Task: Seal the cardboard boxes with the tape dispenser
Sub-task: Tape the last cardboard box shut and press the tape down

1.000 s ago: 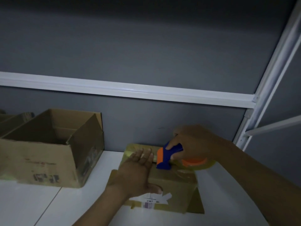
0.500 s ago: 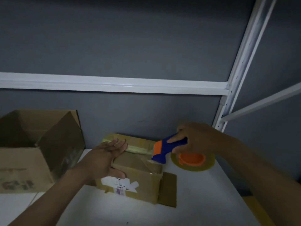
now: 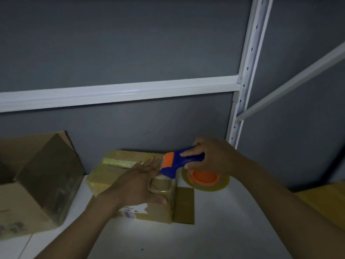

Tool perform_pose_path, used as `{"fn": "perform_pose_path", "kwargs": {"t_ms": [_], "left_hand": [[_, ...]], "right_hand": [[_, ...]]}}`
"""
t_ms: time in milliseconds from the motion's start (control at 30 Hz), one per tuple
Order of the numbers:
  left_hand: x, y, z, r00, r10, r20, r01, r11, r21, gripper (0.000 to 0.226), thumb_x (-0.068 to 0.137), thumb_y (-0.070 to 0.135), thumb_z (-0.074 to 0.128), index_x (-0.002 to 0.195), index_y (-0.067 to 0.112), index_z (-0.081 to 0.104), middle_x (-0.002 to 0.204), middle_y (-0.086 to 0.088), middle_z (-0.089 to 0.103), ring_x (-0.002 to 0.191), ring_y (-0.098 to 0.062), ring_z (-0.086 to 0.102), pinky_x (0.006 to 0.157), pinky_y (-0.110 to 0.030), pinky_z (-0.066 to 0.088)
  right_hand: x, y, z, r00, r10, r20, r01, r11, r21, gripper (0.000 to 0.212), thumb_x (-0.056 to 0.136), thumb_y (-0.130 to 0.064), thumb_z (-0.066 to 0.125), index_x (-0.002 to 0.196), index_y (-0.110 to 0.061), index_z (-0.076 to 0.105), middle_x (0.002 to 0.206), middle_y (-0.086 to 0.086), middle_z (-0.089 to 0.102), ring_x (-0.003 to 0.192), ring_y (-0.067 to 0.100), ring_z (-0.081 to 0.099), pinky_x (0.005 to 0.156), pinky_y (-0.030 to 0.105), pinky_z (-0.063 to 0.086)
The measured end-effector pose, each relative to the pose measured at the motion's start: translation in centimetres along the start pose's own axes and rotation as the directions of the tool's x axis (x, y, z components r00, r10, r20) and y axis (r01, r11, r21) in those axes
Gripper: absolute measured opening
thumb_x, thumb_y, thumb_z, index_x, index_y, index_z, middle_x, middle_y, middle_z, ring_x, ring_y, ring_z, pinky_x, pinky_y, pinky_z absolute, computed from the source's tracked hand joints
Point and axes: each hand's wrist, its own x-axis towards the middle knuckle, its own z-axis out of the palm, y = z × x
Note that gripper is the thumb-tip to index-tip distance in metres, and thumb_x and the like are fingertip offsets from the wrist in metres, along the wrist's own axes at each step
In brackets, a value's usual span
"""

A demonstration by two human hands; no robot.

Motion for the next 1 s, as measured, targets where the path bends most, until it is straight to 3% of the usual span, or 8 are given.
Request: {"fn": "perform_pose_path", "kwargs": {"t_ms": [67,167,333,500,633,733,833,1000], "left_hand": [[-0.2,0.4,-0.3,1.0,0.0,0.013,0.001,1.0,-0.011,0.117,0.057,0.089,0.038,0.144,0.036,-0.019,0.152,0.021,-0.016,0.138,0.009,-0.017,0.113,-0.017,-0.01],[-0.2,0.3,-0.5,0.999,-0.004,0.033,0.005,1.0,-0.022,0.125,0.049,0.098,0.028,0.149,0.036,-0.013,0.154,0.024,-0.015,0.139,0.009,-0.016,0.114,-0.018,-0.008],[0.1,0.1,-0.2,1.0,-0.007,0.031,0.006,1.0,0.019,0.124,0.041,0.106,0.016,0.141,0.04,-0.017,0.156,0.024,-0.015,0.142,0.006,-0.015,0.117,-0.022,-0.005],[-0.1,0.5,-0.1,0.999,-0.031,0.026,0.03,0.999,0.02,0.124,0.038,0.107,0.013,0.14,0.042,-0.018,0.152,0.027,-0.016,0.143,0.005,-0.016,0.118,-0.024,-0.004],[-0.5,1.1,-0.1,0.999,-0.053,-0.011,0.053,0.998,0.029,0.132,0.034,0.106,0.008,0.146,0.039,-0.014,0.147,0.028,-0.018,0.138,0.008,-0.016,0.117,-0.023,-0.002],[-0.3,1.4,0.0,0.998,-0.064,-0.014,0.065,0.997,0.044,0.141,0.033,0.106,0.006,0.153,0.032,-0.009,0.15,0.024,-0.017,0.139,0.006,-0.015,0.118,-0.026,-0.001],[-0.1,1.8,0.1,0.996,-0.084,-0.007,0.084,0.996,0.044,0.134,0.043,0.101,0.021,0.154,0.03,-0.007,0.158,0.018,-0.013,0.143,0.002,-0.013,0.121,-0.03,0.001],[-0.7,3.0,0.2,0.993,-0.114,-0.014,0.115,0.993,0.035,0.114,0.069,0.09,0.04,0.154,0.029,-0.006,0.159,0.018,-0.01,0.145,-0.001,-0.011,0.119,-0.028,0.001]], "right_hand": [[-1.1,0.4,0.5,0.999,0.054,-0.006,-0.054,0.997,0.063,0.044,0.083,-0.055,0.062,0.125,-0.041,0.059,0.103,-0.009,0.05,0.09,0.005,0.046,0.064,0.009,0.027],[-3.5,1.9,1.3,0.993,0.115,-0.022,-0.113,0.989,0.094,0.044,0.083,-0.056,0.061,0.124,-0.042,0.058,0.106,-0.011,0.047,0.092,0.004,0.045,0.07,0.015,0.032],[-8.2,4.6,2.1,0.971,0.24,0.023,-0.241,0.966,0.089,0.047,0.082,-0.057,0.061,0.127,-0.043,0.054,0.113,-0.018,0.038,0.095,0.001,0.042,0.07,0.005,0.03],[-8.2,2.2,6.1,0.97,0.236,-0.062,-0.233,0.971,0.044,0.047,0.084,-0.059,0.057,0.127,-0.037,0.058,0.106,-0.011,0.044,0.089,0.007,0.05,0.077,0.022,0.04],[-7.8,0.3,9.0,0.951,0.288,-0.113,-0.275,0.954,0.116,0.048,0.088,-0.058,0.053,0.132,-0.039,0.053,0.111,-0.007,0.046,0.099,0.01,0.052,0.075,0.02,0.032],[-8.1,-0.4,9.8,0.925,0.352,-0.139,-0.326,0.928,0.183,0.047,0.089,-0.057,0.053,0.129,-0.033,0.057,0.111,-0.005,0.047,0.101,0.012,0.053,0.08,0.022,0.038],[-8.0,-1.2,10.3,0.882,0.446,-0.152,-0.399,0.879,0.261,0.043,0.089,-0.056,0.054,0.122,-0.03,0.059,0.11,-0.002,0.049,0.1,0.016,0.056,0.086,0.027,0.044],[-7.3,-2.1,10.4,0.796,0.597,-0.098,-0.554,0.785,0.278,0.039,0.086,-0.057,0.055,0.116,-0.034,0.065,0.108,-0.004,0.055,0.096,0.017,0.058,0.079,0.027,0.045]]}}
